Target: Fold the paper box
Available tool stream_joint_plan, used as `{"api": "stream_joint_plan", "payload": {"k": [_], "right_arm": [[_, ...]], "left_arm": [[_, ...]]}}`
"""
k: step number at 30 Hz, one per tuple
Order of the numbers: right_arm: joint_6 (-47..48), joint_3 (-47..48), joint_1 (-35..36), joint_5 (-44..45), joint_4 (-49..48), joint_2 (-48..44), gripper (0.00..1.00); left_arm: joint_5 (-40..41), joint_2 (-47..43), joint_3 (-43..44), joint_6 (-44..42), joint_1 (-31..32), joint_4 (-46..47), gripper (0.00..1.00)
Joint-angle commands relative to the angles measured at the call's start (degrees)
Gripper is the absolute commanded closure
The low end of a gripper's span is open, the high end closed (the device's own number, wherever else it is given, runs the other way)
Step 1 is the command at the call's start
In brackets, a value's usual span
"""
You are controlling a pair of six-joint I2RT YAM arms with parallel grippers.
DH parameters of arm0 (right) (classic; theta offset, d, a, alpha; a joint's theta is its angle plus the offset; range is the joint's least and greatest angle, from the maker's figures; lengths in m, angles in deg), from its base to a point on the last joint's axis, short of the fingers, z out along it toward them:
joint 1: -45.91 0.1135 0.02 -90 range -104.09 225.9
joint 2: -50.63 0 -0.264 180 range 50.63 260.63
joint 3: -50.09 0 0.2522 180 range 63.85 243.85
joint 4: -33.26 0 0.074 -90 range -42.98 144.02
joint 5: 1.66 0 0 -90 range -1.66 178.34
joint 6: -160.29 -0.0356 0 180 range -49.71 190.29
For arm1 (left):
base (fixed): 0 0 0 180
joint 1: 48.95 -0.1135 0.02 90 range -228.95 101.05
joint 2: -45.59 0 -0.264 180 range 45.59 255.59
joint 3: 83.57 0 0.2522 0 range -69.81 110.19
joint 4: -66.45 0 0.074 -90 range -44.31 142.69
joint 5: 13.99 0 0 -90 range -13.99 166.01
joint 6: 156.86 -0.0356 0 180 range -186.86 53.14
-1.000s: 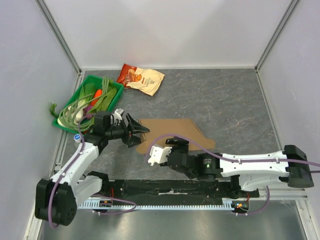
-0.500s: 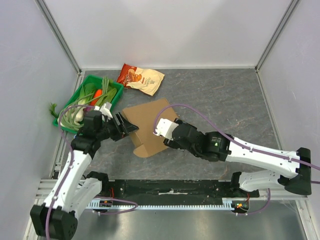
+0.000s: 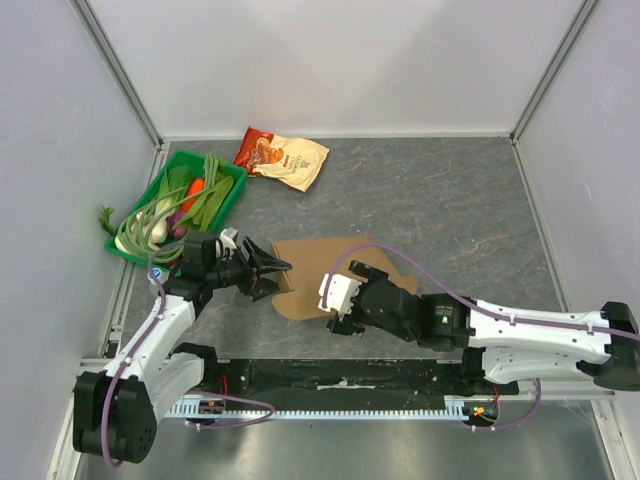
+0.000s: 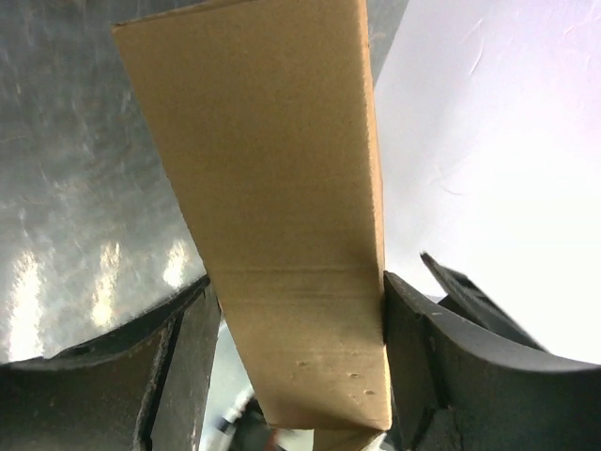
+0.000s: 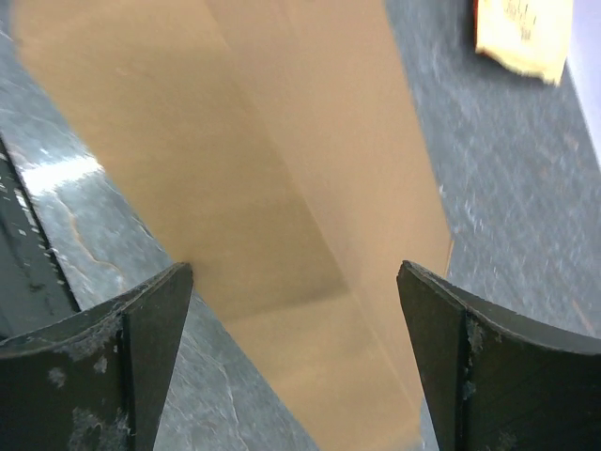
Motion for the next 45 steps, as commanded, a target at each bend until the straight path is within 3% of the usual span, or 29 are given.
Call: {"api": "stream_joint_plan", "payload": {"k": [1, 7, 14, 27, 32, 37, 40, 43, 44, 45], "right_arm": [[4.87, -2.68, 5.8, 6.5, -11.14, -3.84, 0.02], [7.08, -2.86, 8.01, 8.11, -11.94, -1.73, 0.02], [13.75, -1.89, 7.92, 18.65, -13.6, 1.7, 0.02], [19.64, -2.33, 3.35, 12.15, -20.63, 4.77, 0.02], [20.88, -1.8, 3.44, 9.43, -20.73, 7.06, 0.1], [20.97, -3.82, 3.44, 9.07, -26.96, 8.11, 0.04], [20.97, -3.82, 3.44, 10.65, -27.85, 8.64, 0.07], [20.97, -4.17, 3.35, 12.5, -28.81, 8.12, 0.2], [20.79, -4.26, 3.35, 12.85, -28.9, 7.77, 0.3], [20.62, -4.35, 3.44, 13.03, -28.73, 7.42, 0.34]], "left_arm": [[-12.36, 0.8, -3.99, 17.73, -0.56, 10.45, 0.58], [-14.03, 2.11, -2.77, 18.53, -2.05, 8.88, 0.59], [-14.39, -0.35, -1.27, 15.2, -2.31, 3.61, 0.59], [-17.11, -1.58, -2.32, 15.72, -2.14, 5.71, 0.59], [-17.99, -2.19, -3.38, 17.65, -2.14, 8.69, 0.57], [-18.17, -2.28, -3.73, 18.01, -2.05, 9.23, 0.57], [-18.34, -2.19, -3.91, 18.36, -2.05, 9.67, 0.56], [-18.34, -2.11, -3.91, 18.36, -2.05, 10.63, 0.53], [-18.26, -2.02, -3.91, 18.18, -2.05, 10.9, 0.5], [-17.91, -2.02, -3.91, 17.49, -2.05, 10.99, 0.47]]}}
